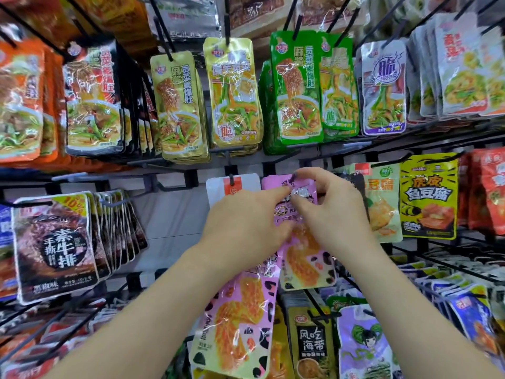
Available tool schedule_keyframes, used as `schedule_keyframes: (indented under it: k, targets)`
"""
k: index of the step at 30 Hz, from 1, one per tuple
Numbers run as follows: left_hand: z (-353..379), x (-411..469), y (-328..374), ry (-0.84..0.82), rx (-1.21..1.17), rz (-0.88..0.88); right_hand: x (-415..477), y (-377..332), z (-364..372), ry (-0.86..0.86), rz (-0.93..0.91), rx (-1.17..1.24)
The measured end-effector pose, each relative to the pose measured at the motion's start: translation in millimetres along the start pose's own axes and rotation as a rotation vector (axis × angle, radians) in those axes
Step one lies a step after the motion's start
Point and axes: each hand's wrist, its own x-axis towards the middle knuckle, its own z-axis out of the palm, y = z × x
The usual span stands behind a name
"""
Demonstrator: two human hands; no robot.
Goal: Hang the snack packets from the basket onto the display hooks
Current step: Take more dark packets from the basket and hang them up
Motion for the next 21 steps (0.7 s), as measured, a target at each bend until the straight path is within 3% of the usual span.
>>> schedule_keyframes:
  k: [5, 13, 15, 17, 19, 21]
  targets:
    - [6.1, 0.2, -11.6, -0.129, -0.108, -0.007, -9.4, 11.5, 6.2, -0.027, -0.088, -0.364]
    - [10.9, 2.0, -19.1, -0.161, -0.258, 0.005, -10.7, 13.1, 10.6, 0.023, -0.178, -0.493]
    - [8.3, -1.4, -22.4, -0.148, -0.344, 0.006, -12.7, 12.3, 5.8, 0.018, -0.120, -0.374]
    - [1.0, -7.9, -25.3, -0.115, -0.501, -0.001, -19.0, 7.1, -7.4, -0.055, 0.036, -0.016]
    - [-9.8, -16.2, -24.3, -0.047, -0.698, -0.010, -30.4, -2.4, -21.4, -0.302, 0.230, 0.405]
    - [-15.5, -23.2, -19.7, 0.017, -0.870, -0.041, -44.5, -7.7, -24.0, -0.519, 0.279, 0.592]
